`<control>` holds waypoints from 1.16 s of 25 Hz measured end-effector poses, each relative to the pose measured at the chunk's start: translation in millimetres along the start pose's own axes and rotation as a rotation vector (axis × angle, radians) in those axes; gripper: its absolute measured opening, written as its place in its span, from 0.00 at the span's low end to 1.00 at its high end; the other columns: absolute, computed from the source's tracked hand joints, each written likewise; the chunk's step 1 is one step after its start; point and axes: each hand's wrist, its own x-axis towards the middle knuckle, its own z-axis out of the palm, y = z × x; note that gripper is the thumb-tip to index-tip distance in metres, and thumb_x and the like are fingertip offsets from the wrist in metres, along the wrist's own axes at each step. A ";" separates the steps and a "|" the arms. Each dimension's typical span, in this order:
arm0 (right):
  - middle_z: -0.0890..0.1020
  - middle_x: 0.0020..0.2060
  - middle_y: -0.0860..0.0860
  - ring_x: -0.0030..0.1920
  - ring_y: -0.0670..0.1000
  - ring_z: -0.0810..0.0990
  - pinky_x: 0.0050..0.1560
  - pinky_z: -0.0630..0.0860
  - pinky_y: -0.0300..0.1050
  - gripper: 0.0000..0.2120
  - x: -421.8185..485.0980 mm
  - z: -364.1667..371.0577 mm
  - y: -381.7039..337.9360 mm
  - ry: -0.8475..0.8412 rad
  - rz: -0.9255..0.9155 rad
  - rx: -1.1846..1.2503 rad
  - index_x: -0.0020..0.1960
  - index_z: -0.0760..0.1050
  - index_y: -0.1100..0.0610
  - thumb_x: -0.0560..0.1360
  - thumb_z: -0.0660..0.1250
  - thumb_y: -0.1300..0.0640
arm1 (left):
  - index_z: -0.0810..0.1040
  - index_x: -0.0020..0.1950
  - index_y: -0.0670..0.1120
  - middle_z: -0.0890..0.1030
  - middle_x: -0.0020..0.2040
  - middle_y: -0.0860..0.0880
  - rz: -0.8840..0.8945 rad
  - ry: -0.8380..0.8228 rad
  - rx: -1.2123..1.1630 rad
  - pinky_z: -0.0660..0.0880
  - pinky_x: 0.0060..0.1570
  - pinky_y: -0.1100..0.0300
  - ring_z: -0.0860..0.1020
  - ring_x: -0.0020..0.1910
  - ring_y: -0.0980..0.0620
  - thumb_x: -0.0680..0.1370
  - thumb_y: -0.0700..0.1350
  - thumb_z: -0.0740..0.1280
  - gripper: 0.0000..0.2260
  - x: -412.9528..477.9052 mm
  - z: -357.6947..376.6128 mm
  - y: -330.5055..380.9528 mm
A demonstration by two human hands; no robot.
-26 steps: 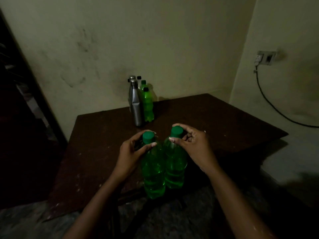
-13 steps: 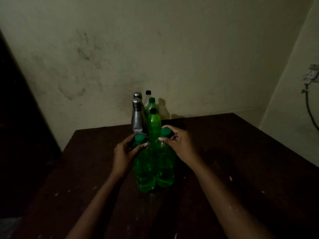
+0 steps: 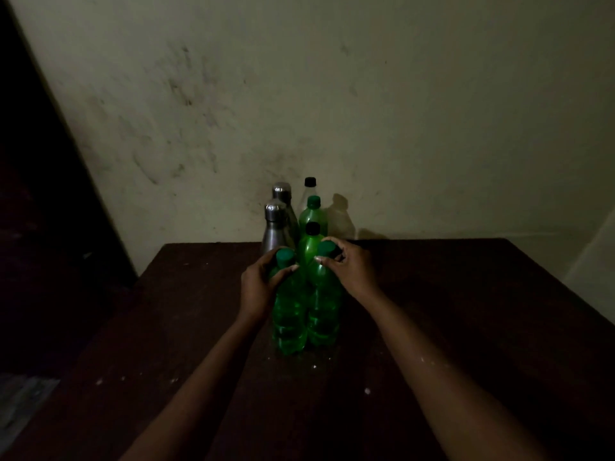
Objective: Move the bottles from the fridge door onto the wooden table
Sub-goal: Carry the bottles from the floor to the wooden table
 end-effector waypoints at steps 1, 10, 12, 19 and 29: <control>0.76 0.36 0.54 0.37 0.50 0.73 0.41 0.69 0.40 0.21 5.1 -0.3 3.0 -0.019 0.009 0.011 0.60 0.76 0.58 0.69 0.72 0.56 | 0.77 0.60 0.43 0.80 0.49 0.52 -0.005 -0.004 0.019 0.72 0.44 0.79 0.77 0.45 0.68 0.69 0.40 0.73 0.19 2.2 2.0 -1.6; 0.77 0.37 0.53 0.44 0.50 0.77 0.47 0.73 0.43 0.23 8.5 -0.5 0.7 -0.039 0.143 0.147 0.64 0.74 0.57 0.70 0.72 0.56 | 0.78 0.58 0.43 0.82 0.54 0.44 -0.113 -0.032 -0.028 0.78 0.55 0.55 0.81 0.52 0.52 0.68 0.41 0.74 0.18 10.8 4.4 -2.6; 0.82 0.47 0.58 0.51 0.53 0.80 0.53 0.75 0.46 0.22 0.9 -0.7 -0.3 -0.009 0.174 0.230 0.64 0.73 0.57 0.71 0.70 0.57 | 0.78 0.58 0.44 0.82 0.55 0.44 -0.123 -0.022 -0.013 0.78 0.57 0.51 0.80 0.54 0.50 0.68 0.43 0.74 0.19 11.7 4.4 -5.6; 0.76 0.64 0.55 0.61 0.49 0.75 0.60 0.72 0.43 0.18 -53.1 7.4 -6.5 0.119 0.295 0.410 0.67 0.70 0.57 0.77 0.62 0.58 | 0.70 0.68 0.45 0.76 0.64 0.46 -0.229 -0.081 -0.115 0.78 0.56 0.56 0.76 0.61 0.50 0.73 0.46 0.70 0.24 -8.9 -8.8 -16.2; 0.71 0.68 0.56 0.68 0.54 0.70 0.70 0.66 0.50 0.19 -217.9 101.4 -76.3 0.333 0.538 0.623 0.69 0.65 0.61 0.79 0.57 0.58 | 0.74 0.63 0.41 0.76 0.63 0.43 -0.283 -0.248 -0.337 0.69 0.52 0.77 0.73 0.60 0.54 0.78 0.42 0.61 0.14 -115.8 -115.7 -40.4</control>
